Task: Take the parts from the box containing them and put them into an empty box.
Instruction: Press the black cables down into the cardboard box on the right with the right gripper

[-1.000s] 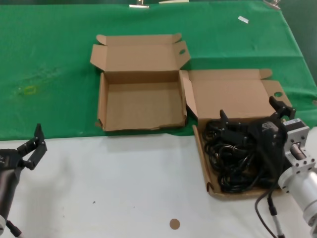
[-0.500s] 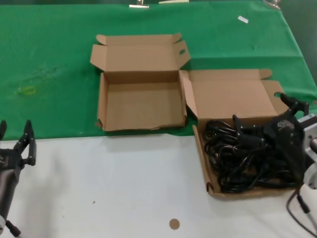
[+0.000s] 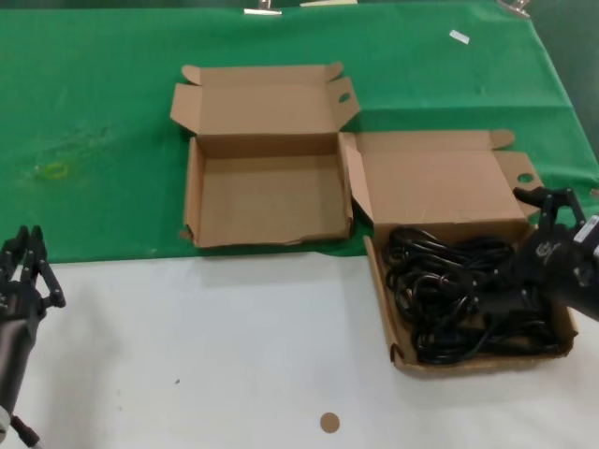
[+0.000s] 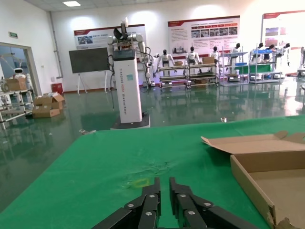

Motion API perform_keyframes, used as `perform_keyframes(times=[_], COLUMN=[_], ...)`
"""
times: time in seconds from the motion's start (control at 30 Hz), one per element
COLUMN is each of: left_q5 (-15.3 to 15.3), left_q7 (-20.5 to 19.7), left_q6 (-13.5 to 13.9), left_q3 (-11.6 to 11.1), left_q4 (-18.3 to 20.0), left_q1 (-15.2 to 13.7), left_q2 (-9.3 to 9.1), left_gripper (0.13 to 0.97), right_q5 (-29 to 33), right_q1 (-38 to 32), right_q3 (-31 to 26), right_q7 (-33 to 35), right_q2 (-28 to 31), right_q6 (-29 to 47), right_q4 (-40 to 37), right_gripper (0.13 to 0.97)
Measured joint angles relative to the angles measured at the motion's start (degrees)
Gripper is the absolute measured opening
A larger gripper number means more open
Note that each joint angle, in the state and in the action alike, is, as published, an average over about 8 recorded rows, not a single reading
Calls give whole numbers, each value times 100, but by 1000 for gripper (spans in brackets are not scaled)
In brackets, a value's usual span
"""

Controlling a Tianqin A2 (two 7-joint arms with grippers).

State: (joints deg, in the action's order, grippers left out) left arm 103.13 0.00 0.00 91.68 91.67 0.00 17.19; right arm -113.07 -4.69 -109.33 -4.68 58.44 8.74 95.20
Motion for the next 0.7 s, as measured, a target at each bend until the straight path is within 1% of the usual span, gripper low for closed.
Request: perform_keyframes(times=[0.17,0.43,0.7], left_q5=[0,0,0], left_q7=[0,0,0], left_q6=[0,0,0], left_q3=[0,0,0], left_q4=[0,0,0], left_q1=[0,0,0], left_q2=[0,0,0], left_gripper=[180,148,144], right_q5=[225,676,1320], right_q1=[-231,-918,-1796], right_q3=[55,-14,-257], right_q7=[183,531,817], right_q2=[258,338,109], right_q6=[1033,2521,3638], right_q4=[-176,-708,-1430], right_gripper=[966,966,966])
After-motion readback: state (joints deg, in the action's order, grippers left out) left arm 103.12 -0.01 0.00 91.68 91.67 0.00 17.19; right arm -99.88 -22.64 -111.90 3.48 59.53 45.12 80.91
